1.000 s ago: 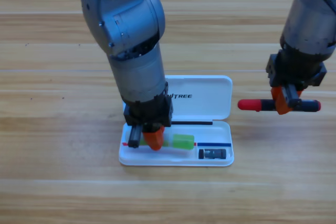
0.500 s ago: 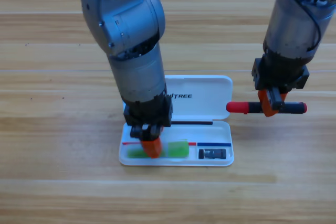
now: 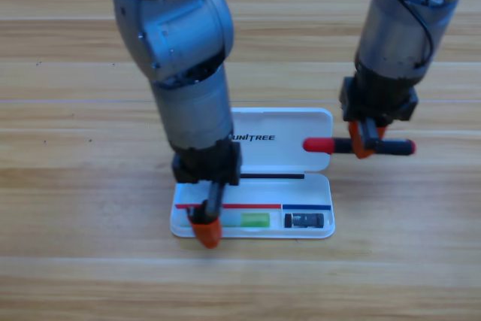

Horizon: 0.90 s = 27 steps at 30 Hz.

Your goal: Clean up eraser and pencils

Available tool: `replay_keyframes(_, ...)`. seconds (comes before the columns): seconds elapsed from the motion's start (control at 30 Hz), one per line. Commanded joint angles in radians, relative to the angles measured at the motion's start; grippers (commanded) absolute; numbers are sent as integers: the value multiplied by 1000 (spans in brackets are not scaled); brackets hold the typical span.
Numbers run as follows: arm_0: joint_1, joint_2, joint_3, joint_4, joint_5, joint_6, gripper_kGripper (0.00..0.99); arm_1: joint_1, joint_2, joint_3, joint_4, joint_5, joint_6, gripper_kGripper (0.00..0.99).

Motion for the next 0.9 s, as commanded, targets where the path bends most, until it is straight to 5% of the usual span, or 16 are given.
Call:
replay_keyframes(0.03,19,-187,60,59,8,7,990,83,131,-79,30,-1,24,0)
replay_keyframes(0.5,327,-621,132,162,2,177,990,158,326,-337,89,-7,58,0)
replay_keyframes(0.9,350,-655,188,141,-18,186,990,157,352,-361,98,-19,59,0)
